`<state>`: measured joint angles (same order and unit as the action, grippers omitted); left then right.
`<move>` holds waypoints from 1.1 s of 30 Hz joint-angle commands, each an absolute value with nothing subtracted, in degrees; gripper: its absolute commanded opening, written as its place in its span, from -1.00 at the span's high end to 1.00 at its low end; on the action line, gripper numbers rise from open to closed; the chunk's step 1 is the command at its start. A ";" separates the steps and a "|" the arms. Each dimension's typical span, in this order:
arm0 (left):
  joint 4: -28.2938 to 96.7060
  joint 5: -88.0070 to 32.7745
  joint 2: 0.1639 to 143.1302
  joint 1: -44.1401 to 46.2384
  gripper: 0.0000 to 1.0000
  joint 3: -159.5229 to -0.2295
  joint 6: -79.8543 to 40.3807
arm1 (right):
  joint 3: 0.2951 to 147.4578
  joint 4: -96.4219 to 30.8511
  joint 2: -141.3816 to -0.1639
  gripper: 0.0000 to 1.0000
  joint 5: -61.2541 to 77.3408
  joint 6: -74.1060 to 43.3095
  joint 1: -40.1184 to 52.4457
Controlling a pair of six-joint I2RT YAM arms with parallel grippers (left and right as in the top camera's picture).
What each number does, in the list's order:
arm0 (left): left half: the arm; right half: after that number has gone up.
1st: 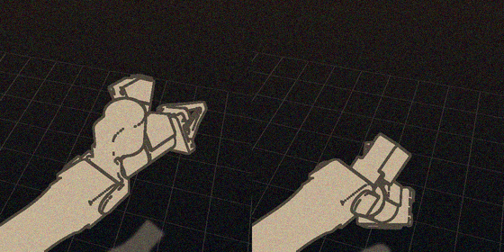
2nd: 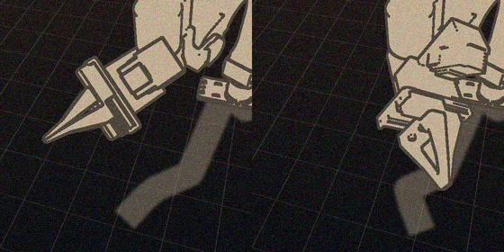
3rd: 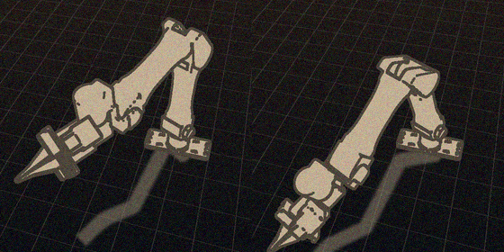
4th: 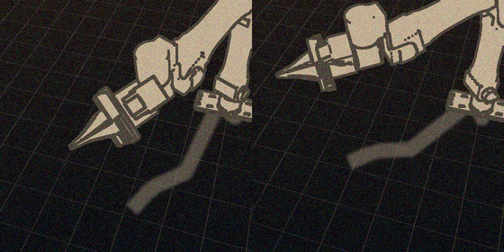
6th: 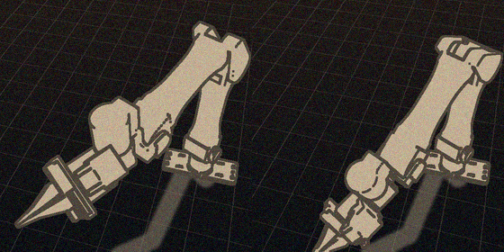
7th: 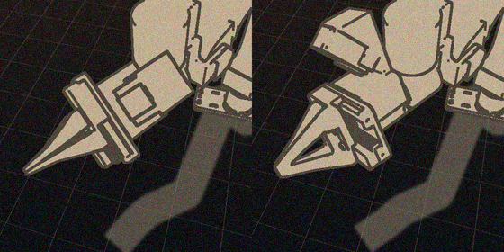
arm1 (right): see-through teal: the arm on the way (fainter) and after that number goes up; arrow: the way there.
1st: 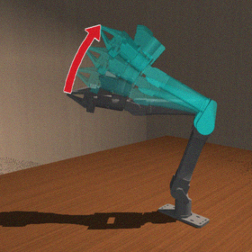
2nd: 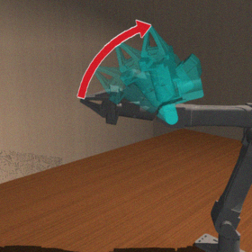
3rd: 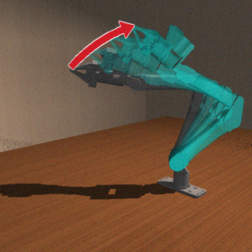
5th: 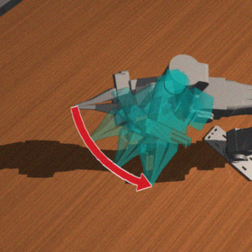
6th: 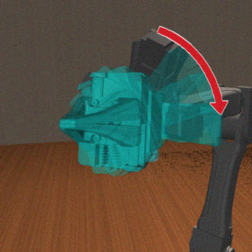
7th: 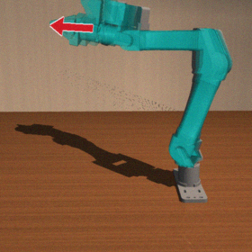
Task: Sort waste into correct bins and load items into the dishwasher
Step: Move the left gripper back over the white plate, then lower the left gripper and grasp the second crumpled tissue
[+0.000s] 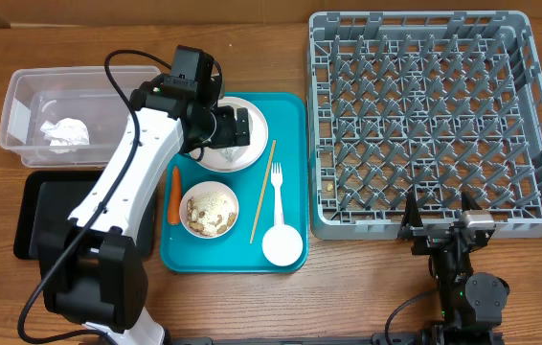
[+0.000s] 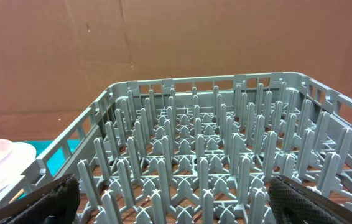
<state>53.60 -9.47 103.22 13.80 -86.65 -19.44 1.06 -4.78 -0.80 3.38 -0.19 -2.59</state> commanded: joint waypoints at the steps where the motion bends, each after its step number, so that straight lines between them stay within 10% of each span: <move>1: 53.25 -3.25 103.77 14.90 -0.82 -86.30 -21.47 | 0.45 -4.64 -0.19 -1.00 2.66 0.03 -2.87; 33: 53.91 4.21 103.77 18.04 -0.12 -86.24 -25.54 | 0.45 -4.64 -0.19 -1.00 2.66 0.05 -2.87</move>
<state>54.19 2.37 103.22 17.93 -86.61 -25.17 1.06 -4.80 -0.80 3.38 -0.16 -2.59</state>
